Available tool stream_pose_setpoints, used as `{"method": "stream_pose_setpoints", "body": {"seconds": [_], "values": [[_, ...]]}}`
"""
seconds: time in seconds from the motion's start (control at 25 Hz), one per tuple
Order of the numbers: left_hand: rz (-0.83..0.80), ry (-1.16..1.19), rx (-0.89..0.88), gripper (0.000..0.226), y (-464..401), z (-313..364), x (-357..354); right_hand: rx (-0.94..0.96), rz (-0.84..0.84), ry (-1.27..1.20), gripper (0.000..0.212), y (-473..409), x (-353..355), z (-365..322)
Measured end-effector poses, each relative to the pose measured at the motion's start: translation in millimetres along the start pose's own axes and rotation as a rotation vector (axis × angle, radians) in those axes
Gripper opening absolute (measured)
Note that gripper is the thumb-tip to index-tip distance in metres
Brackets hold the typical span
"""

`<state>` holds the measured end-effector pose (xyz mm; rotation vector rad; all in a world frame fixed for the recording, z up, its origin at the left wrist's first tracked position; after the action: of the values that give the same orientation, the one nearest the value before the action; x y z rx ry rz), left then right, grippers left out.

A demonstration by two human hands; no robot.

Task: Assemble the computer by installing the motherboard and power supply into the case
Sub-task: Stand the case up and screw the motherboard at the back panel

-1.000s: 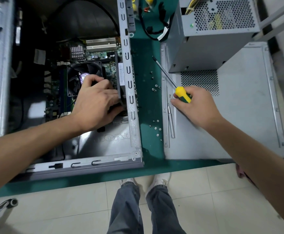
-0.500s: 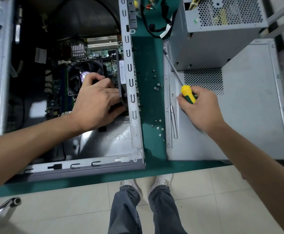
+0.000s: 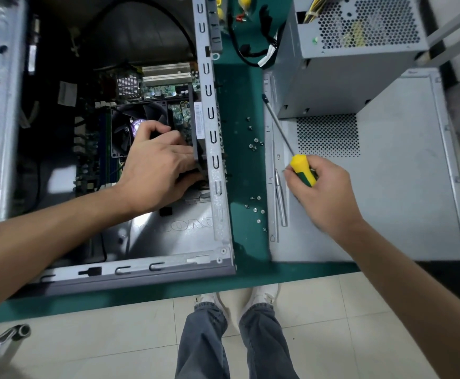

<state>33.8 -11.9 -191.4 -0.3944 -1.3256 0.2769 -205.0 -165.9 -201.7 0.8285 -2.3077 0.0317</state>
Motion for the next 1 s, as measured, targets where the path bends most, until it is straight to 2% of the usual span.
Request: {"method": "stream_pose_setpoints", "body": {"seconds": [0.12,0.2,0.32,0.52,1.0], "values": [[0.002,-0.002,-0.003,0.047,-1,0,-2,0.018,-0.018,-0.061,0.014,3,-17,-14],[0.005,-0.005,-0.007,0.051,1,-1,-2,0.021,-0.026,-0.103,0.014,7,-30,-23],[-0.002,-0.006,-0.012,0.05,1,-2,-2,-0.002,-0.013,-0.141,0.016,11,-43,-32],[-0.014,-0.013,-0.023,0.05,1,-1,-1,-0.063,0.107,-0.111,0.019,1,-32,-27],[-0.052,-0.037,0.003,0.049,2,1,1,0.027,0.007,-0.151,0.016,-10,-35,-38]]}}
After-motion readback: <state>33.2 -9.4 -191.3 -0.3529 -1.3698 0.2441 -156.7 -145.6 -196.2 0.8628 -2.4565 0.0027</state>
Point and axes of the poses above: each hand's wrist, its own y-axis away from the middle knuckle, its own x-axis out of the back of the hand, z = x × y, the point moved 1 cm from there along -y, towards the middle knuckle, and after that the axes turned 1 degree about -x, right-handed, at the moved point
